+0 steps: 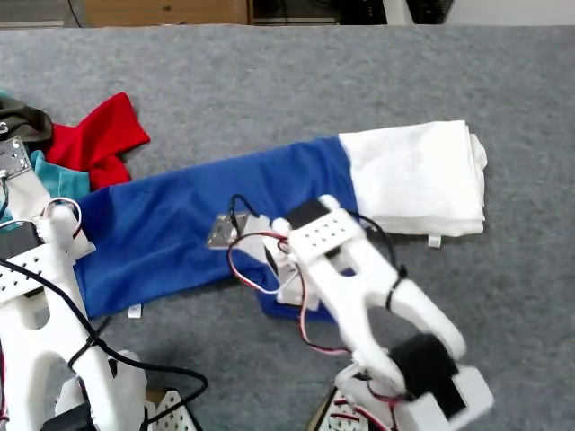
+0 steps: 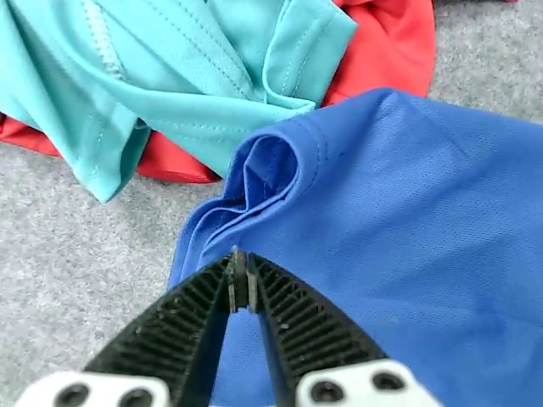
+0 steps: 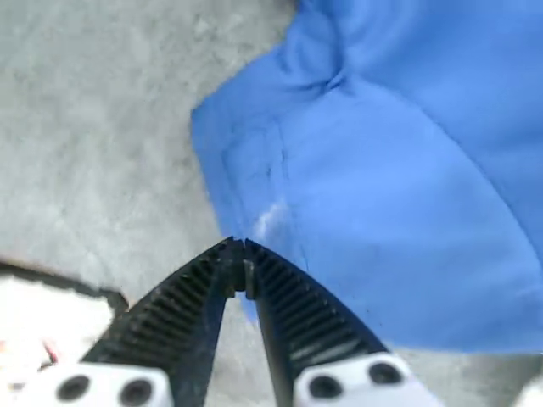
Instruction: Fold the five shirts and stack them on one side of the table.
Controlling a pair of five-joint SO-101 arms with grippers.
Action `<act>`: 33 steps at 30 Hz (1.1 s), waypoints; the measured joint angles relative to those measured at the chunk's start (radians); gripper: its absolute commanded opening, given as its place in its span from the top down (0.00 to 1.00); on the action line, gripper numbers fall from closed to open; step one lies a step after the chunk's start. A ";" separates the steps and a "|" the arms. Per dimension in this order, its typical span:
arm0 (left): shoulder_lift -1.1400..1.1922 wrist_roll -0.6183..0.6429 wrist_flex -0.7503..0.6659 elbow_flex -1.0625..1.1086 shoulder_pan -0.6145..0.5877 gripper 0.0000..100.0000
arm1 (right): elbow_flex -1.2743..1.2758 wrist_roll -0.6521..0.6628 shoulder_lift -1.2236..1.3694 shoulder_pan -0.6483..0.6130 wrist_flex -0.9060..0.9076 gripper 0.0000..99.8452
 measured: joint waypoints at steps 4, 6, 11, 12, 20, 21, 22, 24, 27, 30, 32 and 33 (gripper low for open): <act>0.000 0.000 0.000 0.000 -0.003 0.98 | 0.020 0.147 -0.157 0.029 0.046 0.96; 0.000 0.000 0.000 0.000 -0.005 0.98 | 0.063 0.213 -0.209 0.057 0.034 0.88; 0.000 0.000 0.000 0.000 -0.005 0.98 | 0.212 0.299 -0.221 0.103 -0.069 0.71; 0.000 0.000 0.000 0.000 -0.005 0.98 | 0.233 0.310 -0.215 0.101 -0.080 0.72; 0.000 0.000 0.000 0.000 -0.005 0.98 | 0.345 0.319 -0.158 0.083 -0.227 0.83; 0.000 0.000 0.000 0.000 -0.005 0.98 | 0.350 0.319 -0.152 0.083 -0.247 0.84; 0.000 0.000 0.000 0.000 -0.005 0.98 | 0.351 0.319 -0.147 0.083 -0.264 0.84; 0.000 0.000 0.000 0.000 -0.005 0.98 | 0.351 0.319 -0.126 0.083 -0.293 0.84; 0.000 0.000 0.000 0.000 -0.005 0.98 | 0.339 0.319 -0.089 0.083 -0.313 0.84; 0.000 0.000 0.000 0.000 -0.005 0.98 | 0.321 0.321 -0.063 0.083 -0.316 0.84; 0.000 0.000 0.000 0.000 -0.005 0.98 | 0.319 0.321 -0.057 0.083 -0.316 0.84; 0.000 0.000 0.000 0.000 -0.005 0.98 | 0.319 0.321 -0.057 0.083 -0.316 0.84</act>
